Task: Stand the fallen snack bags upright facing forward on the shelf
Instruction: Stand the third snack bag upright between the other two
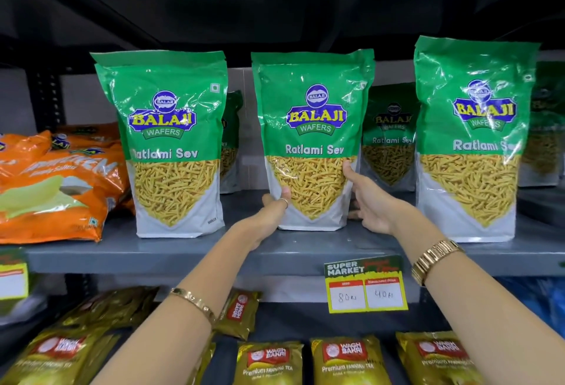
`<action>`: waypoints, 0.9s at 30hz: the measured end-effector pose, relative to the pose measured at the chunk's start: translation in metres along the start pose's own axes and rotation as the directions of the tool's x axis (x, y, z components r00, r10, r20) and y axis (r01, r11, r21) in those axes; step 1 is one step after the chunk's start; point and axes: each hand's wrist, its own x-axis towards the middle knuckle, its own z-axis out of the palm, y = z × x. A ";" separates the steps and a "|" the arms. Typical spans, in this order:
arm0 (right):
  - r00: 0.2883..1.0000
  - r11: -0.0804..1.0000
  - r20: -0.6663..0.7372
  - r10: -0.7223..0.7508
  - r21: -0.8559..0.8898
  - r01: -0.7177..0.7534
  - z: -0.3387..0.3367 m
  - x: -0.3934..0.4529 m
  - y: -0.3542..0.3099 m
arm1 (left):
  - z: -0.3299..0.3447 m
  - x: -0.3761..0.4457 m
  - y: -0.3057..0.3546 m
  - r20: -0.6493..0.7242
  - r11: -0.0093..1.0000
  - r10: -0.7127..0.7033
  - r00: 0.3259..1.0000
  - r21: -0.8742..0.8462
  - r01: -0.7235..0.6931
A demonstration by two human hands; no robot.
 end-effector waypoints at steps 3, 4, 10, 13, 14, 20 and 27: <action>0.998 1.000 -0.058 -0.012 -0.015 0.011 0.005 -0.010 0.001 | 0.002 -0.008 0.000 -0.010 1.000 0.015 1.000 -0.019 -0.015; 0.998 1.000 -0.069 -0.014 -0.016 0.013 0.006 -0.011 0.002 | 0.003 -0.010 0.000 -0.020 1.000 0.020 1.000 -0.018 -0.020; 0.993 0.999 -0.116 0.010 -0.042 -0.014 0.009 -0.016 0.007 | 0.005 -0.016 -0.001 -0.047 0.999 0.038 0.998 -0.022 -0.039; 0.992 0.999 -0.125 0.016 -0.037 -0.021 0.012 -0.019 0.006 | 0.005 -0.018 0.000 -0.042 0.999 0.040 0.998 -0.035 -0.041; 0.992 0.999 -0.126 0.018 -0.035 -0.023 0.013 -0.020 0.006 | 0.005 -0.018 0.000 -0.042 0.998 0.043 0.998 -0.042 -0.044; 0.980 1.000 -0.198 -0.013 -0.023 0.009 0.016 -0.026 0.013 | 0.005 -0.016 -0.004 -0.135 0.991 0.032 0.990 -0.124 -0.049; 0.960 0.992 -0.264 -0.091 0.065 0.111 0.015 -0.035 0.019 | 0.008 -0.022 -0.005 -0.192 0.961 0.127 0.973 -0.218 -0.169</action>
